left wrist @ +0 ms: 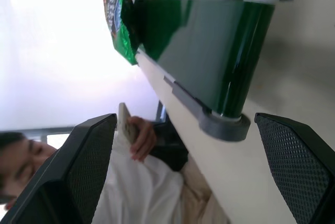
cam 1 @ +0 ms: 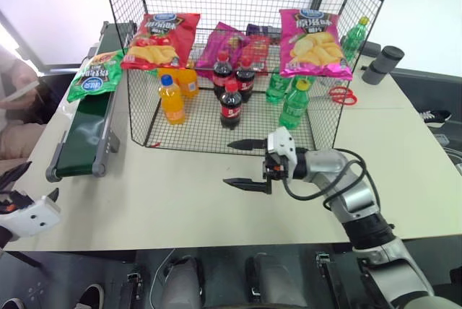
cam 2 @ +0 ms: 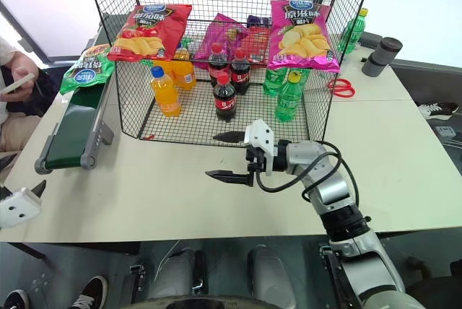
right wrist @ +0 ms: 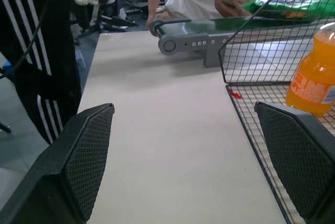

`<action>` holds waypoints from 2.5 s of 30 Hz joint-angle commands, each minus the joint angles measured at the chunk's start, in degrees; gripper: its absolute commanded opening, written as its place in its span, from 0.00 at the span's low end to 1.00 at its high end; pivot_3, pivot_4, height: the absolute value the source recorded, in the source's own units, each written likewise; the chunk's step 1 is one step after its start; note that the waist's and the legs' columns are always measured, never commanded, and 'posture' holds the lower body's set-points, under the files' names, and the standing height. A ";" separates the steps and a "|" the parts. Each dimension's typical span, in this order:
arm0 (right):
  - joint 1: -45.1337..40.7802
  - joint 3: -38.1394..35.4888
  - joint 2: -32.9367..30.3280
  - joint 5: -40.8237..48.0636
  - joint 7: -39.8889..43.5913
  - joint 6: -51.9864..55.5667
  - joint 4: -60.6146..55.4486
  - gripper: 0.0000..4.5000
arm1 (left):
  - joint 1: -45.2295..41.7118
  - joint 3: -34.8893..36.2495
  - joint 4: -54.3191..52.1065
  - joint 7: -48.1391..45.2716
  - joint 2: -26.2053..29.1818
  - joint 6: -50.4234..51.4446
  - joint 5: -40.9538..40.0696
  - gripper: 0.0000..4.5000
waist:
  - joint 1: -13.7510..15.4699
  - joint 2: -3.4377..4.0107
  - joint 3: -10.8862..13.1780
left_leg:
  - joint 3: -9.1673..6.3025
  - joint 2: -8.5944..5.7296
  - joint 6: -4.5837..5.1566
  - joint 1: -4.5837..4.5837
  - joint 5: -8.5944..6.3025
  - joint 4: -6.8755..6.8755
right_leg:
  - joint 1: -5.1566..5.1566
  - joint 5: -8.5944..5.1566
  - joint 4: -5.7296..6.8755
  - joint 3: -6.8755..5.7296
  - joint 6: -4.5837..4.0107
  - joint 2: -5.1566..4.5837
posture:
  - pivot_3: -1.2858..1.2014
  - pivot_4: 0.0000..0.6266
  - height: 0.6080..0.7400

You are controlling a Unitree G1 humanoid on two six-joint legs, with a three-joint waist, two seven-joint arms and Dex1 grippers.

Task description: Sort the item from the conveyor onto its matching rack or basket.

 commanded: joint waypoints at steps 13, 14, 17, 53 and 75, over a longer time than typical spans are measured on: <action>0.48 -2.32 -1.39 4.38 2.90 2.27 -2.37 0.99 | -4.28 -5.32 1.75 0.53 3.12 0.26 -1.83 1.00 | -0.25 -0.04 -0.02 | 0.01 0.05 0.00 0.00 0.00 0.00 | -0.01 0.08 0.04 -0.01 0.14 0.06 | 0.52 0.24 1.00; 0.39 -2.64 -1.20 4.87 2.73 2.61 -2.41 0.99 | -4.39 -5.47 1.73 0.64 3.22 0.30 -1.83 1.00 | -0.22 -0.04 -0.02 | 0.01 0.05 0.00 0.00 0.00 0.00 | -0.01 0.08 0.04 0.00 0.14 0.05 | 0.52 0.24 1.00; -0.08 -4.02 -0.94 7.85 2.92 5.52 -2.75 0.99 | -4.79 -6.04 1.72 0.36 3.49 -0.04 -2.25 1.00 | -0.14 -0.04 -0.02 | 0.02 0.04 0.00 0.00 0.00 0.00 | -0.02 0.08 0.03 0.00 0.14 0.04 | 0.52 0.24 1.00; 1.35 -6.24 3.05 5.48 -1.78 -0.69 -2.19 0.99 | -7.24 -8.54 -2.02 -1.99 3.56 2.94 -3.12 1.00 | -0.12 -0.04 -0.03 | 0.02 0.04 0.00 0.00 0.00 -0.01 | -0.02 0.09 0.04 -0.01 0.15 0.05 | 0.52 0.24 1.00; 1.35 -7.59 1.27 4.75 -1.27 -1.92 -0.82 1.00 | -9.21 -9.99 -1.89 -4.15 3.86 3.83 -5.14 0.16 | -0.09 -0.04 -0.03 | 0.02 0.03 0.00 0.00 0.00 0.00 | -0.02 0.09 0.04 0.00 0.16 0.06 | 0.52 0.24 1.00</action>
